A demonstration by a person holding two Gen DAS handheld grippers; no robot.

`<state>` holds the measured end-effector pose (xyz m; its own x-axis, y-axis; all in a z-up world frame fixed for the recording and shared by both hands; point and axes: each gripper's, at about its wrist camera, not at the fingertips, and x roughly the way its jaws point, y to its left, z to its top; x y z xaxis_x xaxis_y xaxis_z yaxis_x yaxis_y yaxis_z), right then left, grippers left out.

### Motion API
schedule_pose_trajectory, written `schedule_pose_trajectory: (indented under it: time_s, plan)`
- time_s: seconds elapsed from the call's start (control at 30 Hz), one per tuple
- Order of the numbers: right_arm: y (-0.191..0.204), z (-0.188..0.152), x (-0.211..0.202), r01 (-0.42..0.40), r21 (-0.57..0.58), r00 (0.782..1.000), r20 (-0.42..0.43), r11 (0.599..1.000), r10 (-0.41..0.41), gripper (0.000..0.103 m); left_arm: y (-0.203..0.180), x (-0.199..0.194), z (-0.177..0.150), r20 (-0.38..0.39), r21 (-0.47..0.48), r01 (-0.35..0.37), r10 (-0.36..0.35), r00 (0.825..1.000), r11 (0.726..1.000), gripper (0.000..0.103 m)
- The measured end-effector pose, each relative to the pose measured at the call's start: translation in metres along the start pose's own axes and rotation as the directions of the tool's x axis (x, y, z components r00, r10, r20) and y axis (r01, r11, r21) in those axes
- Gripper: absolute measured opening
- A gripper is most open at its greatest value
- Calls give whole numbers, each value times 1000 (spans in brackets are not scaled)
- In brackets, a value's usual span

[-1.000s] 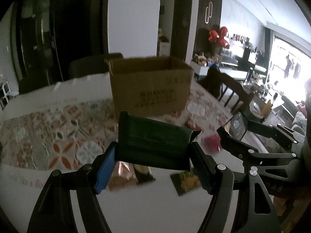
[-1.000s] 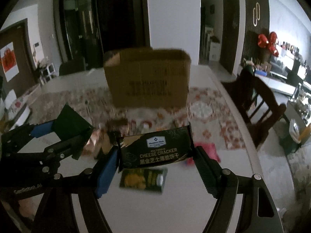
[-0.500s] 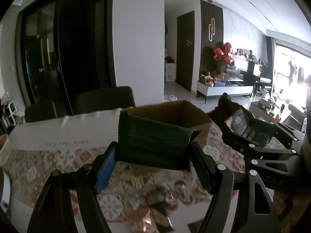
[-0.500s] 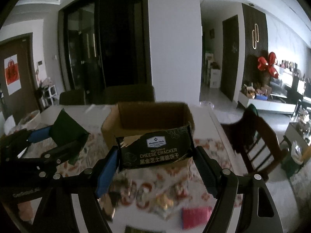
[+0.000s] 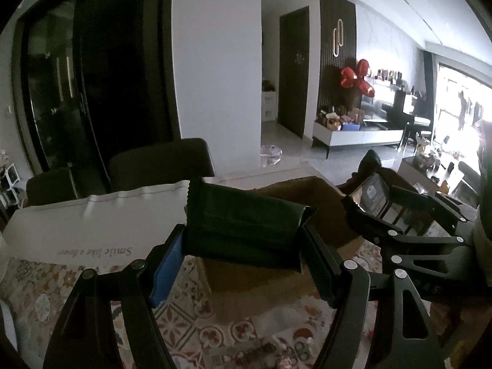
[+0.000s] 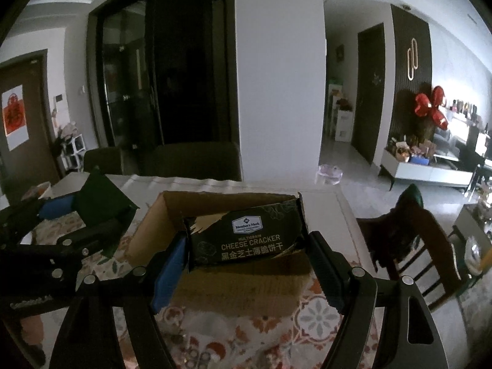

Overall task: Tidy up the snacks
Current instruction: 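Carry both packs into the cardboard box and open both tools, then withdraw both tools from the box back toward the snacks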

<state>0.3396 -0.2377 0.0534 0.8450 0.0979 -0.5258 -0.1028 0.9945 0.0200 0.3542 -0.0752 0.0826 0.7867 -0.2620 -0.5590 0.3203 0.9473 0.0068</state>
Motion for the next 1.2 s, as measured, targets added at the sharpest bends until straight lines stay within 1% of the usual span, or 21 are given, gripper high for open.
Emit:
schedule_pose_trajectory:
  time_s: [0.2, 0.33, 0.37, 0.43, 0.47, 0.53, 0.57, 0.63, 0.77, 1.0, 1.07, 1.2]
  plan:
    - [-16, 6, 39, -11, 23, 998, -59, 1000, 13, 78, -1, 38, 10, -53, 1, 9, -9, 999, 1000, 74]
    - [-20, 8, 56, -16, 33, 996, -87, 999, 19, 78, 1, 57, 11, -93, -8, 34, -35, 995, 999, 76]
    - [-21, 8, 60, -22, 33, 995, -95, 999, 25, 78, 2, 61, 12, -100, -9, 34, -35, 994, 999, 82]
    - [-22, 8, 65, -29, 33, 994, -104, 999, 33, 81, 4, 66, 11, -113, -5, 27, -27, 993, 1000, 91]
    - [-24, 8, 67, -18, 34, 994, -107, 999, 22, 84, 4, 67, 10, -116, -2, 18, -18, 993, 1000, 94]
    - [-23, 11, 70, 14, 38, 994, -104, 999, -10, 89, 3, 66, 10, -116, 3, 2, -1, 993, 1000, 96]
    - [-22, 11, 71, 28, 34, 994, -105, 999, -25, 91, 2, 65, 10, -114, 6, -8, 9, 993, 1000, 96]
    - [-21, 11, 70, 50, 29, 993, -110, 998, -46, 91, 1, 59, 9, -108, 4, -24, 24, 994, 1000, 96]
    - [-18, 8, 60, 68, 33, 992, -112, 997, -64, 91, 3, 40, 1, -84, 7, -61, 61, 995, 998, 96]
    - [-7, -3, 22, 77, 48, 993, -89, 996, -72, 91, 3, -2, -17, -72, 3, -87, 87, 994, 996, 96]
    - [-4, -8, 11, 72, 53, 994, -87, 996, -68, 91, 5, -17, -25, -66, -6, -80, 79, 995, 997, 96]
    - [7, -23, -16, 75, 48, 995, -64, 996, -72, 91, 5, -42, -44, -54, 1, -95, 95, 994, 996, 96]
